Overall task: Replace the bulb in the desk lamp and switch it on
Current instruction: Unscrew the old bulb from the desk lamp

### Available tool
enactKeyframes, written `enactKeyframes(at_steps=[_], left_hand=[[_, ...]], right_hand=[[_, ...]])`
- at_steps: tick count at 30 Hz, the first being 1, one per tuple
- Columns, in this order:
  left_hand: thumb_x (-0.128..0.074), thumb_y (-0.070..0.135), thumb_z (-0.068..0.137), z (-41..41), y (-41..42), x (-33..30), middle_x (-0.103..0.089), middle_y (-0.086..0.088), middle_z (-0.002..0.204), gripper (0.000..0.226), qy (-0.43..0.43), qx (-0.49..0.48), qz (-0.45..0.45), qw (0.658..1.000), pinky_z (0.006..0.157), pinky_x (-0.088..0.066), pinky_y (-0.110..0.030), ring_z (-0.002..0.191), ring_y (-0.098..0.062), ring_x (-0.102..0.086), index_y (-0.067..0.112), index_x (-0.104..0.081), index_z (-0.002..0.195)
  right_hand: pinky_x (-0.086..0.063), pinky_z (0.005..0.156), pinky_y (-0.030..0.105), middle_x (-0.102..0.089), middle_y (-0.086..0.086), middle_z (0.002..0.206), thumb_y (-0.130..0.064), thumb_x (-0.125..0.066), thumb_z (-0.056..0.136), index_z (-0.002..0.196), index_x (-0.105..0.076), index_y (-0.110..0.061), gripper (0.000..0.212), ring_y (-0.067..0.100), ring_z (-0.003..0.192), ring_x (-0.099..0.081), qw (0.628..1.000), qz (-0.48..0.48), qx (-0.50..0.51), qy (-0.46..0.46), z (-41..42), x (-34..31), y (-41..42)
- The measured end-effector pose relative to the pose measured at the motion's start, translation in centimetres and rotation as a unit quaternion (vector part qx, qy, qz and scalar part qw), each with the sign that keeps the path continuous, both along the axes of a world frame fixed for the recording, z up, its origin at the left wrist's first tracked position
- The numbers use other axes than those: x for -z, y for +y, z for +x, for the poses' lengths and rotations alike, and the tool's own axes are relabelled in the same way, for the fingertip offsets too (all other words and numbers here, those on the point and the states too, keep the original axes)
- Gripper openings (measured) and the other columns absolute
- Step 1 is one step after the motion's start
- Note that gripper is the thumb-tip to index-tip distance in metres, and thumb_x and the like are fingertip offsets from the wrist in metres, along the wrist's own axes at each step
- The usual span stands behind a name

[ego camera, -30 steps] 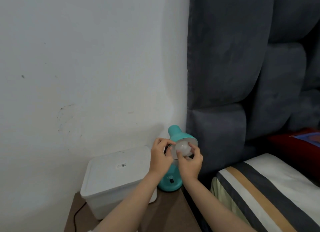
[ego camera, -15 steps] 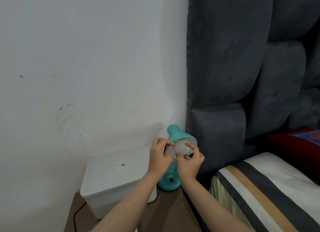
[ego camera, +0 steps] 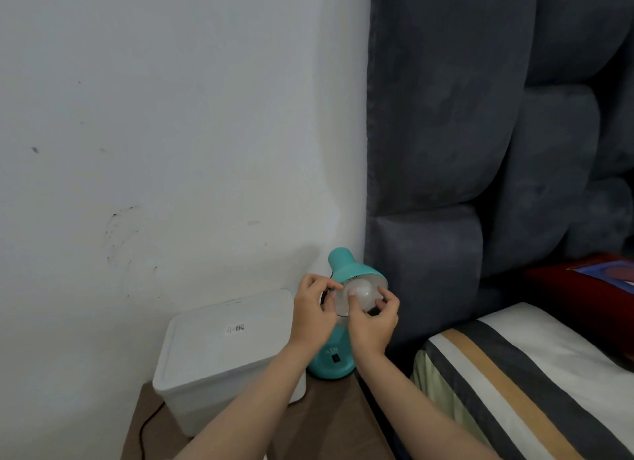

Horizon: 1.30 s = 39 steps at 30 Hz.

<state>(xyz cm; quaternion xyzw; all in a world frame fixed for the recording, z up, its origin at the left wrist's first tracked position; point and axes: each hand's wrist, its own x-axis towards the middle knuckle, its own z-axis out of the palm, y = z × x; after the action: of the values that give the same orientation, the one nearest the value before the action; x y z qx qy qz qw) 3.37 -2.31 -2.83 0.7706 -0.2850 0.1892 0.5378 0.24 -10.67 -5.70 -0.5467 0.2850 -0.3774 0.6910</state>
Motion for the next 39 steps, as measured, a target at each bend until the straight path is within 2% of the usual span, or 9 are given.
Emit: enactKeyframes(at_steps=[4,9,15,20,27,30,32,36,39], left_hand=[[-0.058,-0.006,0.082,-0.05,-0.02,0.02,-0.053,-0.003,0.094,0.024,0.006,0.0,0.0,1.0,0.077,-0.043,-0.005,0.088,-0.006,-0.057,0.016,-0.067,0.085],[-0.057,-0.01,0.081,-0.02,-0.1,-0.13,-0.053,-0.003,0.093,0.028,0.012,-0.003,-0.004,1.0,0.078,-0.044,-0.006,0.088,-0.008,-0.058,0.017,-0.066,0.084],[-0.058,-0.007,0.082,-0.02,-0.09,0.04,-0.053,-0.003,0.094,0.024,0.005,-0.004,0.006,1.0,0.077,-0.044,-0.006,0.087,-0.006,-0.057,0.015,-0.066,0.085],[-0.057,-0.008,0.082,-0.09,-0.12,-0.12,-0.053,-0.002,0.093,0.025,0.012,-0.006,0.0,1.0,0.077,-0.043,-0.006,0.086,-0.006,-0.057,0.015,-0.066,0.084],[-0.058,-0.006,0.083,-0.15,0.14,-0.1,-0.052,-0.002,0.093,0.023,0.008,-0.008,-0.002,1.0,0.076,-0.042,-0.004,0.089,-0.001,-0.054,0.016,-0.066,0.084],[-0.057,-0.008,0.082,-0.4,0.26,-0.11,-0.052,-0.002,0.093,0.024,0.013,-0.01,0.001,1.0,0.077,-0.042,-0.004,0.088,-0.005,-0.056,0.015,-0.066,0.083],[-0.056,-0.008,0.082,-0.4,0.23,-0.28,-0.052,-0.003,0.093,0.024,0.018,-0.009,0.001,1.0,0.078,-0.042,-0.004,0.087,-0.008,-0.057,0.014,-0.067,0.084],[-0.057,-0.006,0.083,-0.36,0.07,-0.26,-0.052,-0.002,0.093,0.022,0.018,-0.007,0.002,1.0,0.078,-0.042,-0.005,0.088,-0.008,-0.057,0.014,-0.067,0.084],[-0.058,-0.006,0.083,-0.27,-0.04,-0.13,-0.052,-0.002,0.093,0.023,0.02,-0.009,0.001,1.0,0.078,-0.042,-0.005,0.088,-0.007,-0.057,0.015,-0.066,0.084]], right_hand=[[-0.055,0.081,0.033,-0.059,0.011,0.123,-0.039,-0.068,0.082,0.126,-0.045,-0.018,0.054,0.026,0.1,-0.066,0.999,0.049,-0.006,0.017,0.39,0.14,0.17],[-0.052,0.076,0.025,-0.045,0.009,0.127,0.0,-0.073,0.075,0.12,-0.056,-0.018,0.051,0.018,0.091,-0.06,0.999,-0.019,-0.03,-0.004,-0.08,-0.31,-0.22],[-0.049,0.086,0.032,-0.051,0.008,0.127,-0.029,-0.071,0.082,0.132,-0.048,-0.025,0.055,0.018,0.107,-0.055,1.0,0.008,-0.015,-0.004,-0.09,-0.07,0.05],[-0.056,0.086,0.036,-0.051,0.013,0.127,0.001,-0.074,0.073,0.121,-0.059,-0.023,0.055,0.021,0.099,-0.062,0.999,-0.013,-0.03,-0.017,0.31,0.34,-0.26],[-0.053,0.089,0.037,-0.054,0.008,0.129,-0.029,-0.072,0.081,0.132,-0.047,-0.024,0.057,0.024,0.108,-0.06,0.999,0.048,-0.011,-0.009,0.29,0.08,0.26],[-0.055,0.078,0.026,-0.052,0.009,0.127,-0.004,-0.07,0.079,0.125,-0.056,-0.02,0.05,0.015,0.093,-0.063,0.999,0.031,-0.023,-0.025,0.05,0.43,0.26],[-0.058,0.079,0.031,-0.053,0.015,0.126,0.009,-0.067,0.074,0.119,-0.061,-0.022,0.055,0.015,0.09,-0.065,0.999,0.009,-0.024,-0.037,0.21,0.56,0.18],[-0.051,0.079,0.021,-0.048,0.008,0.127,-0.016,-0.072,0.08,0.136,-0.048,-0.022,0.061,0.014,0.097,-0.058,1.0,0.014,-0.013,-0.017,0.02,0.07,0.55],[-0.052,0.094,0.038,-0.049,0.01,0.134,-0.024,-0.069,0.083,0.139,-0.042,-0.021,0.062,0.023,0.112,-0.057,0.999,0.027,-0.019,0.001,0.1,0.0,0.65]])
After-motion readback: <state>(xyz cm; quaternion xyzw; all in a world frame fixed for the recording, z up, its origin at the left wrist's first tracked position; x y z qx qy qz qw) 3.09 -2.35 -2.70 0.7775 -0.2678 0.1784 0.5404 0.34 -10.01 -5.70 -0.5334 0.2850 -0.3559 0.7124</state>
